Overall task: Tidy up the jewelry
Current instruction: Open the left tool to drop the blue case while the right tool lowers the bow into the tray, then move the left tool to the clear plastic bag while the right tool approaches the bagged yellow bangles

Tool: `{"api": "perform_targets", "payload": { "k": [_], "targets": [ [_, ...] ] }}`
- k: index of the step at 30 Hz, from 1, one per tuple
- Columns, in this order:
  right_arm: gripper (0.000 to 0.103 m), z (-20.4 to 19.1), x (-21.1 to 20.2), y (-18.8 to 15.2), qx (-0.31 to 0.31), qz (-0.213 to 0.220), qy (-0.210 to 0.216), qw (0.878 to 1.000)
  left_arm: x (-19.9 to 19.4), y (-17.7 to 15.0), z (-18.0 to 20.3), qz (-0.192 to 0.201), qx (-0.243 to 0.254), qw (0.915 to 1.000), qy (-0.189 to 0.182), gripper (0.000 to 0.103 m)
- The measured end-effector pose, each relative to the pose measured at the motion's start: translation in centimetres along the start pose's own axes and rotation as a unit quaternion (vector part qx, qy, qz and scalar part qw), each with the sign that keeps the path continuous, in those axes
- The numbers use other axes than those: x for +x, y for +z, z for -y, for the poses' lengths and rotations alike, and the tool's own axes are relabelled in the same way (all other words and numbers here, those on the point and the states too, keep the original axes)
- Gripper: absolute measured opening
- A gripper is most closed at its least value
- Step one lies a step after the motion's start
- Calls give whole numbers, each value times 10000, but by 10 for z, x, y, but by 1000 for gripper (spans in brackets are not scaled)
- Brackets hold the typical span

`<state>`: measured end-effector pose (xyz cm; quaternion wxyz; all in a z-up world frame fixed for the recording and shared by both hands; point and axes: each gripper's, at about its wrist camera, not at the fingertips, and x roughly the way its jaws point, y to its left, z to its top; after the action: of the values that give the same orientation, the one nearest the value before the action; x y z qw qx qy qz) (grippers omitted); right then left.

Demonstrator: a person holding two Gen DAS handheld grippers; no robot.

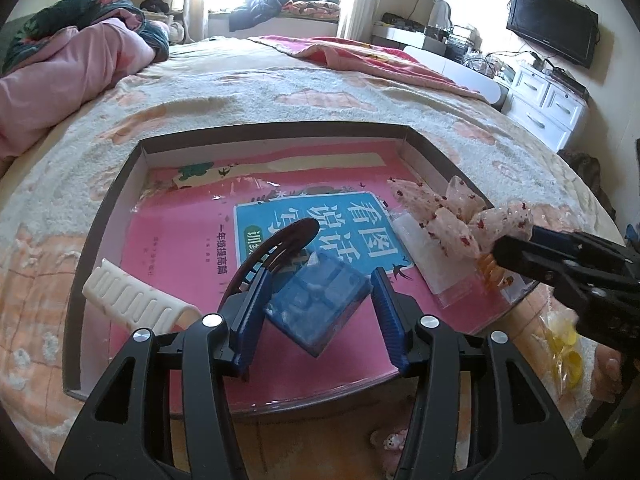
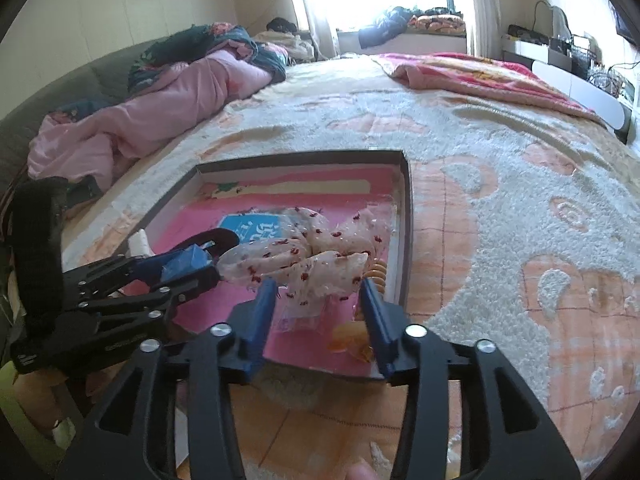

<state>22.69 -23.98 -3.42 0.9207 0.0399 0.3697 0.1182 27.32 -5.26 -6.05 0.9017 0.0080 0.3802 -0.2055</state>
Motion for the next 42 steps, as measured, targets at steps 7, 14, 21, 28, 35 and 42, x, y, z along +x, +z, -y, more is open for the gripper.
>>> {"api": "perform_targets", "payload": {
  "k": [7, 14, 21, 28, 35, 42],
  "targets": [
    [64, 4, -27, -5, -36, 265, -88, 9996, -12, 0, 3, 160, -27, 9999, -29, 66],
    [79, 20, -52, -12, 168, 494, -240, 9983, -36, 3, 4, 468, -175, 9987, -105, 87],
    [80, 29, -68, -23, 227, 545, -397, 9975, -61, 4, -5, 702, -470, 9964, -98, 91],
    [80, 25, -79, -35, 146, 515, -348, 9980, -87, -3, -10, 817, -626, 9947, -57, 91],
    [80, 11, -89, -47, -46, 486, -271, 9984, -108, -16, -5, 890, -601, 9942, -7, 91],
    [80, 7, -98, -58, -157, 457, -320, 9983, -121, -33, 1, 945, -495, 9943, 89, 91]
  ]
}}
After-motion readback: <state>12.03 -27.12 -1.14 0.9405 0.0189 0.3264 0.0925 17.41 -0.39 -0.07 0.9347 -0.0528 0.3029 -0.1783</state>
